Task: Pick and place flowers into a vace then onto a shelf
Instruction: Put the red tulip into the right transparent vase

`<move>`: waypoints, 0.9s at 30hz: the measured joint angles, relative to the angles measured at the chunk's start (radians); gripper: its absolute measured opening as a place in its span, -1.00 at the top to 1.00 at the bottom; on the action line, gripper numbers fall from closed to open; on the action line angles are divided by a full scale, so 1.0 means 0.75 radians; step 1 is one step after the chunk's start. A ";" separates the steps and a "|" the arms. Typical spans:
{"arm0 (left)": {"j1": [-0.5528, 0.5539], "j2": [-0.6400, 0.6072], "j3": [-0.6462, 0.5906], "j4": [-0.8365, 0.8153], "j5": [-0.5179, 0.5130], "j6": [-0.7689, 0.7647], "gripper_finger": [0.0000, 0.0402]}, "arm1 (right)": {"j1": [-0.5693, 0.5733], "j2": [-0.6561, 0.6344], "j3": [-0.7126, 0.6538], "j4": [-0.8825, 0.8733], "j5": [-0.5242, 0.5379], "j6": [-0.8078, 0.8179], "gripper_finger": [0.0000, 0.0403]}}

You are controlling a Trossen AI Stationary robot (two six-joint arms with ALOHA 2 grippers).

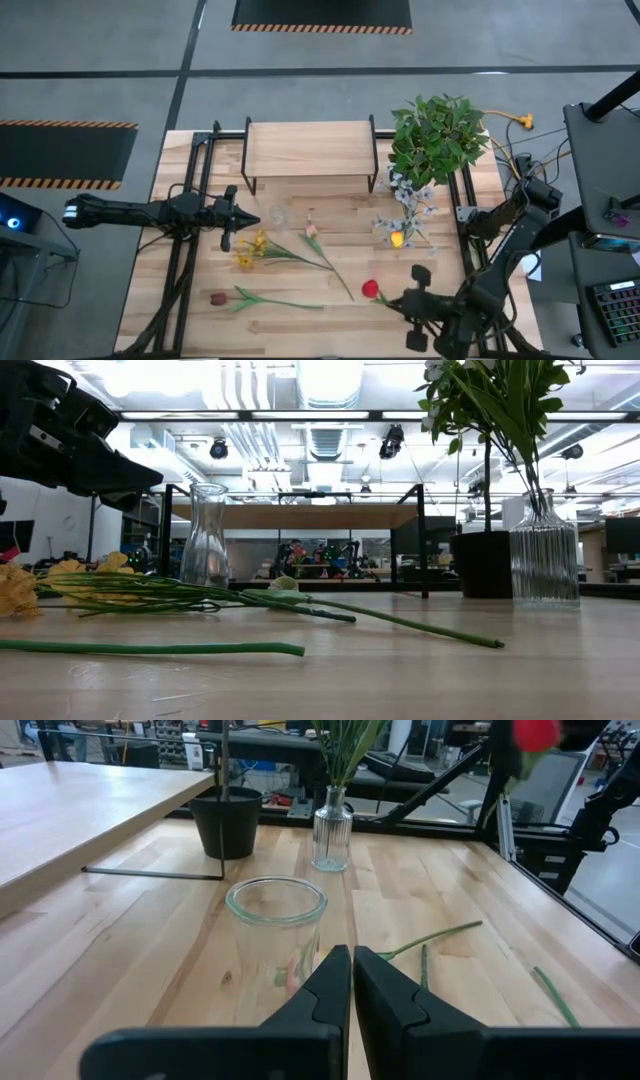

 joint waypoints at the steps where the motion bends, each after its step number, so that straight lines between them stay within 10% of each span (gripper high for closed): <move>1: 0.000 0.000 0.000 0.000 0.000 0.000 1.00 | 0.000 -0.012 0.000 0.043 -0.037 -0.051 0.94; 11: 0.000 0.000 0.000 0.000 0.000 0.000 1.00 | 0.030 -0.169 0.000 0.509 0.039 -1.008 0.94; 27: 0.000 0.000 0.000 0.000 0.000 0.000 1.00 | 0.024 -0.769 -0.517 0.706 0.627 -1.291 0.94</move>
